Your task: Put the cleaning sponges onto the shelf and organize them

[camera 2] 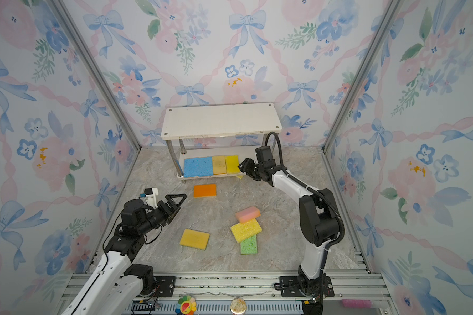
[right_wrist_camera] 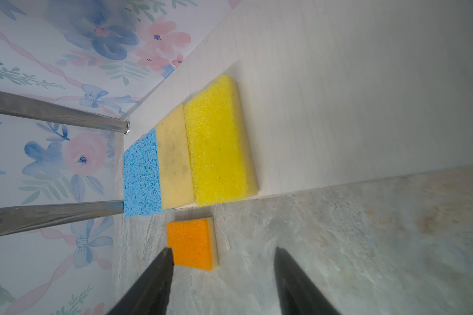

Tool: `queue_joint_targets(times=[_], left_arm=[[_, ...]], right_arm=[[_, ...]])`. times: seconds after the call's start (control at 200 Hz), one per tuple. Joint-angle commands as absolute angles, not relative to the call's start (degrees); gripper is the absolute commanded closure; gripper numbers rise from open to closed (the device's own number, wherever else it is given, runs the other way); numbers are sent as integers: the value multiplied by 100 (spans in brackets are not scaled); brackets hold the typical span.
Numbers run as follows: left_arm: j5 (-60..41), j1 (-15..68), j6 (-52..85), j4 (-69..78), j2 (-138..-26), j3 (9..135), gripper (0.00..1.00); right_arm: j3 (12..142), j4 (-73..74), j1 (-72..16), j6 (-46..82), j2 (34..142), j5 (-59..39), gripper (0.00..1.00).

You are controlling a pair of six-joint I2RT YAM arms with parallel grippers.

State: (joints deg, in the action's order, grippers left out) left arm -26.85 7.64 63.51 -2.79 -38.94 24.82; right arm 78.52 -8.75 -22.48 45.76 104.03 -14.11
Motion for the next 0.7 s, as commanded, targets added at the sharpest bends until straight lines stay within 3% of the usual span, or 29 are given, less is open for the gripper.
queue_joint_targets(times=[0.0,0.19,0.335,0.695], left_arm=[[-2546,695,6145,-272,-3881,2621,2],[-2429,651,6027,-332,-3994,2701,2],[-1730,488,5579,-1007,-3907,3199,2],[-1318,27,5276,-2028,-4300,3488,2]], right_arm=[[7505,-1399,-2308,4434,9801,-1202,38],[7020,-2162,-2297,4281,8972,-1354,37],[6915,-3117,-2156,4119,8570,-1826,34],[6775,-5596,-2059,3333,7963,-2454,23]])
